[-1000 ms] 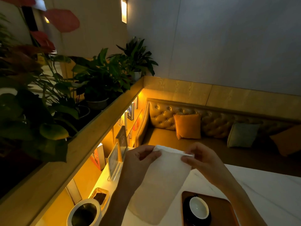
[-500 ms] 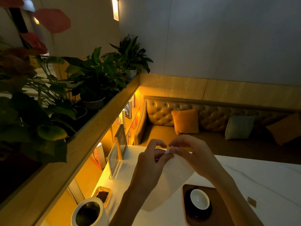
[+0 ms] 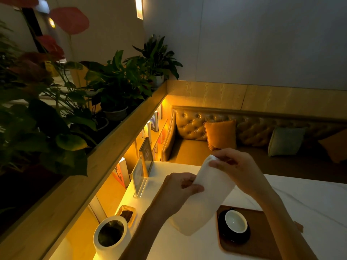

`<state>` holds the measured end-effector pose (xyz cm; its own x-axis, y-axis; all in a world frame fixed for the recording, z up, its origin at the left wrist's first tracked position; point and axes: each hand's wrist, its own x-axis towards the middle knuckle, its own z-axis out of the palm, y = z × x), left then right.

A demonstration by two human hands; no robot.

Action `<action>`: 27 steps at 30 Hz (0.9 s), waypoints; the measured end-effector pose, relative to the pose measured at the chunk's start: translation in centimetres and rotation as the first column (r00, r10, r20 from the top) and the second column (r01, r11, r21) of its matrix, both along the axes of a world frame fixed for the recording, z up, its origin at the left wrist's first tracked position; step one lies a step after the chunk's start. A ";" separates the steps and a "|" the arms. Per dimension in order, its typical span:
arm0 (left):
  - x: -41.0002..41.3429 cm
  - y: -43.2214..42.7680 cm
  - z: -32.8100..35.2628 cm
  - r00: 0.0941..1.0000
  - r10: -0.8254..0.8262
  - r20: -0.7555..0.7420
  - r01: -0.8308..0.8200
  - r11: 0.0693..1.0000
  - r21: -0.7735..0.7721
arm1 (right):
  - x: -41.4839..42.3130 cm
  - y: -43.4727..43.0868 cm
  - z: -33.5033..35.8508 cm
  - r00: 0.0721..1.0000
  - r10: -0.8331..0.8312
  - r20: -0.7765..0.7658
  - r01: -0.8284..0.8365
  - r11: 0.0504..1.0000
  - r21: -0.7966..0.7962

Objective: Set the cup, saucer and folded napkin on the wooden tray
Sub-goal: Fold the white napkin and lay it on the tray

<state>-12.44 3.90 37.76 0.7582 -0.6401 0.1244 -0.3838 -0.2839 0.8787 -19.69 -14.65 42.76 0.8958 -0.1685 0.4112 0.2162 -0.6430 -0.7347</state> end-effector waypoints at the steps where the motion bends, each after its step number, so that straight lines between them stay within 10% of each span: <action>1: -0.1 0.1 -0.4 1.000 -0.029 -0.008 0.030 0.998 0.060 | -0.3 -0.2 0.1 1.000 0.000 0.015 0.000 1.000 -0.014; 27: -3.5 0.2 -6.2 1.000 -0.023 -0.003 0.023 0.997 0.068 | -6.7 -6.3 1.4 0.970 -0.157 0.187 0.159 0.987 0.003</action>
